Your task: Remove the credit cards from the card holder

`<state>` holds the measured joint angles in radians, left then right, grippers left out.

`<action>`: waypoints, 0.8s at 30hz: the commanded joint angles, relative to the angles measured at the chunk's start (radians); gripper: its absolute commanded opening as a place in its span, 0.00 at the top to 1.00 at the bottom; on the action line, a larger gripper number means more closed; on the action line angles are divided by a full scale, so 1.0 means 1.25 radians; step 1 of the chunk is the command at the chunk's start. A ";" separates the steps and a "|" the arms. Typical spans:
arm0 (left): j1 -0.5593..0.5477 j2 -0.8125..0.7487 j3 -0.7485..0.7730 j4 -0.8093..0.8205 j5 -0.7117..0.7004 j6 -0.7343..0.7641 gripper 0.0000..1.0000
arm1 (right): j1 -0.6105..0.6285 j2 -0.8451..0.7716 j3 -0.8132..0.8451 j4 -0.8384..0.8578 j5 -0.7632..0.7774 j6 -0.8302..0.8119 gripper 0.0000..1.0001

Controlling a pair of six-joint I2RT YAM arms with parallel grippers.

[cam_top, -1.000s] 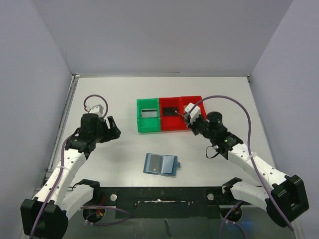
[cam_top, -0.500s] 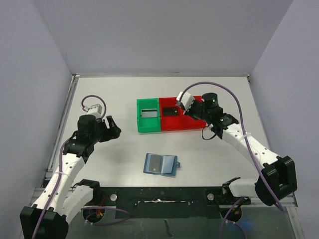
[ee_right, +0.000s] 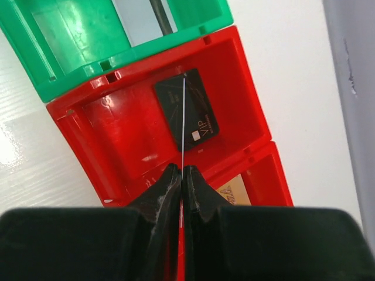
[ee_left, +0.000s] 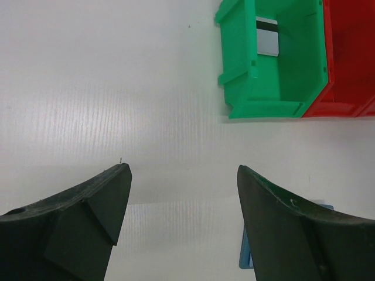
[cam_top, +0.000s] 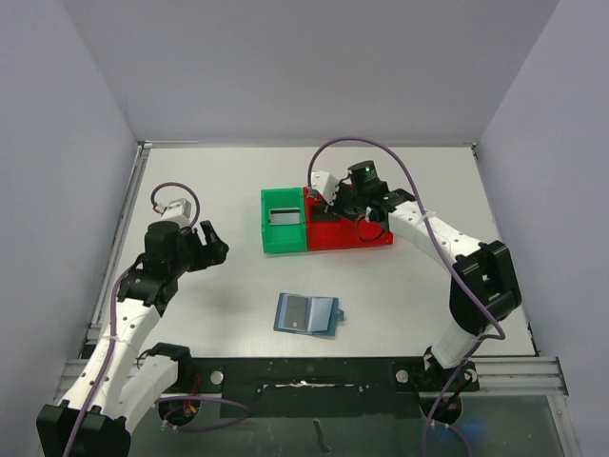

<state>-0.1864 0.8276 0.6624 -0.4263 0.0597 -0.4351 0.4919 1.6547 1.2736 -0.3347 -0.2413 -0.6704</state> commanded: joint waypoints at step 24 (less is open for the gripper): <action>0.006 0.000 0.005 0.039 -0.014 0.010 0.27 | 0.038 0.236 0.148 0.079 0.148 -0.155 1.00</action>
<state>-0.1860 0.8341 0.6598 -0.4221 0.0456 -0.4351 0.5369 1.9438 1.4067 -0.2928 -0.0875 -0.8272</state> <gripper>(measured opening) 0.722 0.029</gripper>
